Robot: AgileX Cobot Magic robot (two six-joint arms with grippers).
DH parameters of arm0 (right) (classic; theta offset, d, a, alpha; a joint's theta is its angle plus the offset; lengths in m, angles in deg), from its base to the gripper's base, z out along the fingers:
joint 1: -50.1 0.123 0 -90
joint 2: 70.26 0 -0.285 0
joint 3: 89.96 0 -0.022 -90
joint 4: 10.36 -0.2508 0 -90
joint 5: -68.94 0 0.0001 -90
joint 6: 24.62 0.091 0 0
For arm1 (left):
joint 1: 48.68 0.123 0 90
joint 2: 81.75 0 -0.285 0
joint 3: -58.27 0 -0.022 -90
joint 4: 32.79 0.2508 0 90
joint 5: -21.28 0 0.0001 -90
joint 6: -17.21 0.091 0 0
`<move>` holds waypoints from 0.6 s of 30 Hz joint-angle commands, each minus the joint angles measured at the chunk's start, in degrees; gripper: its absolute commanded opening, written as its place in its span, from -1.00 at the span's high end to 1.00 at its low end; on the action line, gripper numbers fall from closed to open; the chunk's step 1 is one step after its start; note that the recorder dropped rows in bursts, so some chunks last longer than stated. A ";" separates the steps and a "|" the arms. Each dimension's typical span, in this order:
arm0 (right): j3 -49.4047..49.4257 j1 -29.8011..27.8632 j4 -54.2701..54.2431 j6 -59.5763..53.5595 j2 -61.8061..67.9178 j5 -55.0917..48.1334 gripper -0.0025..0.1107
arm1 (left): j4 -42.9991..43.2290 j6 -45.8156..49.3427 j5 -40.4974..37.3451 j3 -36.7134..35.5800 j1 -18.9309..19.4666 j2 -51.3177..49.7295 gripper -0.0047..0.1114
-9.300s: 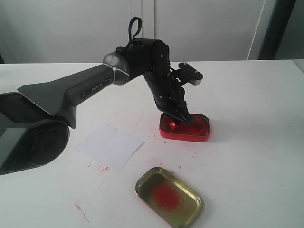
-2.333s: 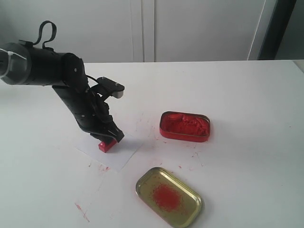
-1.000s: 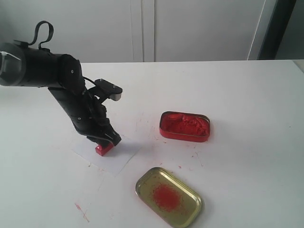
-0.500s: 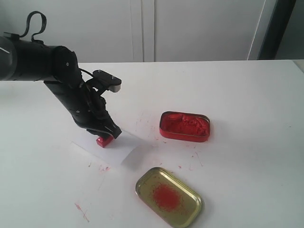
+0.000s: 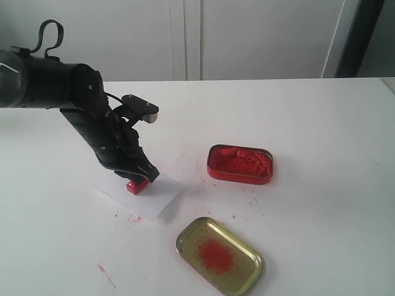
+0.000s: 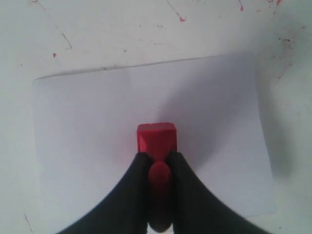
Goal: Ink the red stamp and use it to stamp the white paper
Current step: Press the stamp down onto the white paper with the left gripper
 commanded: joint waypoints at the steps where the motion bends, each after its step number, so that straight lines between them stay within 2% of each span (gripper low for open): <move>1: 0.33 -0.35 0.08 0.12 -0.09 0.70 0.96 | -1.47 -0.26 0.18 -0.43 -0.22 0.18 0.92; 18: 0.33 -0.35 0.08 0.12 -0.09 0.70 0.96 | -1.47 -0.26 0.12 -0.53 -0.22 0.62 0.92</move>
